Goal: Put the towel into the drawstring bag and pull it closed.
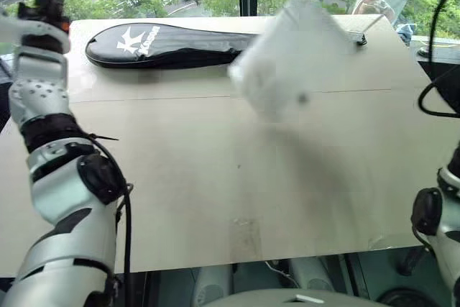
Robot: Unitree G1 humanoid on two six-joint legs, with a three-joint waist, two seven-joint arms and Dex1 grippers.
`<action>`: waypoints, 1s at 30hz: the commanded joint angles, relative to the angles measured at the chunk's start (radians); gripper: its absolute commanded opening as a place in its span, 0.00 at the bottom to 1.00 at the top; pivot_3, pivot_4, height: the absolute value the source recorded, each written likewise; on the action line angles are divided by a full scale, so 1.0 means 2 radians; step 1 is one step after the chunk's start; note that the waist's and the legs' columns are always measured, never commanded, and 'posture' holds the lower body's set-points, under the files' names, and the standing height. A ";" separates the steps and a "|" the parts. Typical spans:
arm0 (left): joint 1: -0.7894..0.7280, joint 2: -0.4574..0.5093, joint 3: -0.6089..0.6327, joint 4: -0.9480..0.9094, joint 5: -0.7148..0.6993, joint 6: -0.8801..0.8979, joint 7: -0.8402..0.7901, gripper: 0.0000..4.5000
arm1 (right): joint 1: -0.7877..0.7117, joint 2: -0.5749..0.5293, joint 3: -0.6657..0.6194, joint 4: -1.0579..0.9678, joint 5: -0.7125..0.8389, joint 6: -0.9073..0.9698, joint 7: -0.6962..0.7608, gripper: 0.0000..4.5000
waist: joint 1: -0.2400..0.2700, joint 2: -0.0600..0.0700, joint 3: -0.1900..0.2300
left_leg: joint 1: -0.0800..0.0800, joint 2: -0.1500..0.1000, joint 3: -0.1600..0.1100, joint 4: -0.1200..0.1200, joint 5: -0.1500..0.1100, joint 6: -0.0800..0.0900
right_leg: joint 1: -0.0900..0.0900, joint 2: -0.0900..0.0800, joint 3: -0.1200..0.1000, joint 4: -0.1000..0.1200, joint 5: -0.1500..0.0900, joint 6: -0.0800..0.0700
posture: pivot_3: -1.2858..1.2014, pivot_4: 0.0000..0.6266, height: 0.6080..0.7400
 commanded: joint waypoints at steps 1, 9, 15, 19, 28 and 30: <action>-0.014 0.016 0.003 0.016 0.019 -0.033 -0.004 0.00 | -0.009 -0.017 -0.017 -0.007 -0.004 -0.018 -0.002 0.00 | 0.001 0.000 0.000 | 0.000 0.000 0.000 0.000 0.000 0.000 | 0.000 0.000 0.000 0.000 0.000 0.000 | 0.52 0.24 1.00; 0.049 -0.032 -0.069 -0.082 0.026 0.053 -0.106 0.00 | 0.010 -0.004 0.040 -0.086 0.099 0.050 0.102 0.00 | -0.001 0.000 0.000 | 0.000 0.000 0.000 0.000 0.000 0.000 | 0.000 0.000 0.000 0.001 0.000 0.000 | 0.52 0.24 1.00; 0.135 -0.083 -0.121 -0.215 0.016 0.119 -0.130 0.00 | -0.018 0.045 0.020 -0.143 0.278 0.134 0.099 0.00 | -0.003 0.000 0.000 | 0.000 0.000 0.000 0.001 0.000 0.000 | 0.000 0.000 0.001 0.002 0.000 0.000 | 0.52 0.24 1.00; 0.160 -0.088 -0.137 -0.250 0.024 0.132 -0.148 0.00 | -0.019 0.037 0.010 -0.184 0.430 0.183 0.103 0.00 | -0.002 0.000 0.000 | 0.001 0.000 -0.001 0.001 0.000 0.000 | 0.000 0.000 0.000 0.003 0.000 0.000 | 0.52 0.24 1.00; 0.191 -0.060 -0.166 -0.287 0.042 0.140 -0.204 0.12 | 0.081 -0.049 0.026 -0.227 0.547 0.224 0.090 0.00 | 0.001 0.000 0.000 | 0.001 0.000 0.000 0.001 0.000 0.000 | 0.000 0.000 0.000 0.003 0.000 0.000 | 0.52 0.24 1.00; 0.190 -0.054 -0.159 -0.271 0.054 0.127 -0.192 0.26 | 0.130 -0.070 0.050 -0.251 0.531 0.235 0.105 0.00 | 0.001 0.000 0.000 | 0.001 0.000 0.000 0.001 0.000 0.000 | 0.000 0.000 0.000 0.003 0.000 0.000 | 0.52 0.24 1.00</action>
